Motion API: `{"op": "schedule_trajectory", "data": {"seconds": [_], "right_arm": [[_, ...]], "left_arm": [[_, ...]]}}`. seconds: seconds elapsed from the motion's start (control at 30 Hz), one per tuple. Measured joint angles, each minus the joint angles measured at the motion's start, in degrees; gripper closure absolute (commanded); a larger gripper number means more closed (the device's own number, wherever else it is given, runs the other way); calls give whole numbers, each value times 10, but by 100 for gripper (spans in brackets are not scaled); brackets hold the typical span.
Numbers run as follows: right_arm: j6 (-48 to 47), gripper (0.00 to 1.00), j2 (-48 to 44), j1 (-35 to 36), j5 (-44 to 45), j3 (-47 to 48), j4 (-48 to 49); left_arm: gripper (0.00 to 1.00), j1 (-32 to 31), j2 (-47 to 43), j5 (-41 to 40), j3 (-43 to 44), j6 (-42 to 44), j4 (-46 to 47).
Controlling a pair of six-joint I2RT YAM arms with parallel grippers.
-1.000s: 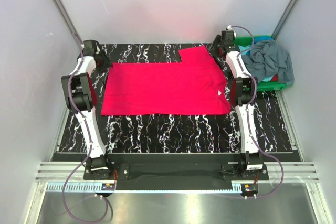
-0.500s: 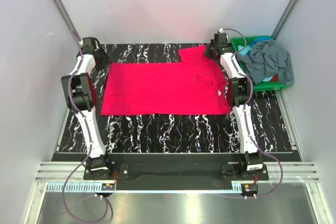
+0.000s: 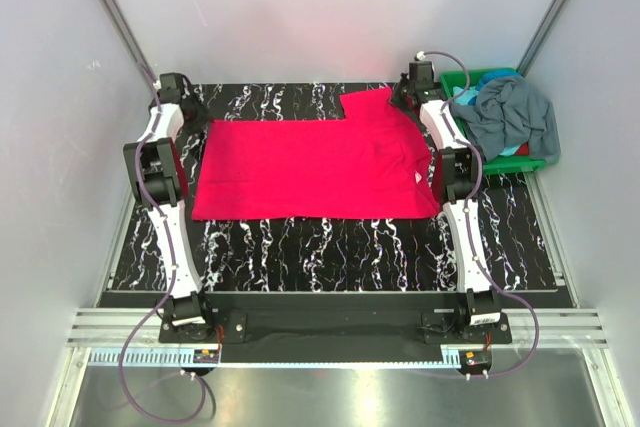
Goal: Fold and stack the t-shirts
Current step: Fold the tshirt
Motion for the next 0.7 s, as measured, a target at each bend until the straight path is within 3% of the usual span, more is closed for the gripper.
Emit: {"op": "schedule_trajectory", "data": {"seconds": [0.7], "right_arm": [[-7, 100, -69, 1, -19, -72, 45]], "left_arm": [[61, 8, 34, 54, 46, -36, 4]]}}
